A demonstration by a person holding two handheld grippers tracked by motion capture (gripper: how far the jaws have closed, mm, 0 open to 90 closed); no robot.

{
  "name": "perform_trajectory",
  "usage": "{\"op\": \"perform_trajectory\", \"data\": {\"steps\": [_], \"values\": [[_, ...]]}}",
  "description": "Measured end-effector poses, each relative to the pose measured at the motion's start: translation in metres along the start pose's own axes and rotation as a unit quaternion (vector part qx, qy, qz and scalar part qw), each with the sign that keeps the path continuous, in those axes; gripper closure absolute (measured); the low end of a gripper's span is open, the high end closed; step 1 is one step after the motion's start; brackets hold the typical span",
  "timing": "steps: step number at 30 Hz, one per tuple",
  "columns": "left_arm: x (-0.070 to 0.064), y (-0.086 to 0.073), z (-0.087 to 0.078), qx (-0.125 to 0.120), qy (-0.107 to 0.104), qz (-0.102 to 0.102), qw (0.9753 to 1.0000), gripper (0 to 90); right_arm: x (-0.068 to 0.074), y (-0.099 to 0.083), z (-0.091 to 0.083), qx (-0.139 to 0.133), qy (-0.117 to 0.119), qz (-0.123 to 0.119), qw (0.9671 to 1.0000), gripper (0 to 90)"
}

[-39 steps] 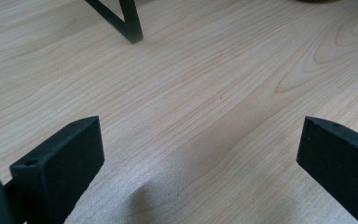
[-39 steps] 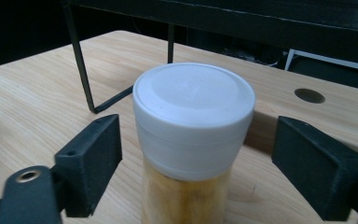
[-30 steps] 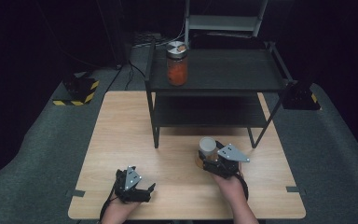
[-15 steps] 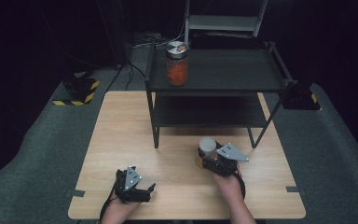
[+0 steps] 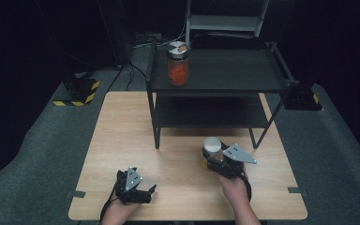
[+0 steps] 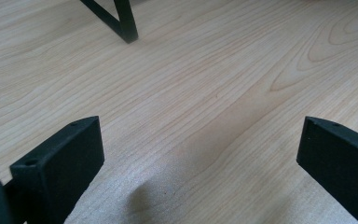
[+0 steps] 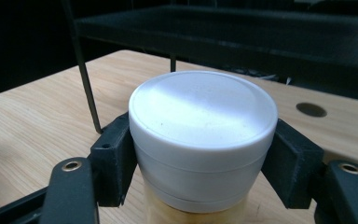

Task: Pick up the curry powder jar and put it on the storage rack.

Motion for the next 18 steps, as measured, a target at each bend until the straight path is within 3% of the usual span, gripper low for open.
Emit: {"op": "perform_trajectory", "data": {"steps": [18], "values": [[0.000, 0.000, 0.000, 0.000, -0.001, 0.003, 1.0000, 0.9, 0.000, 0.021, -0.047, -0.048, -0.014, -0.008, 0.9987, 33.2]]}}
Point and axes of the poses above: each handheld gripper's, and its own axes: z roughly forward along the jaws, y roughly out of its top, x roughly to its left, the point moved 5 cm from there along z, roughly forward along the jaws, and after that the axes turned 9 degrees about z, right-handed, at the moved point
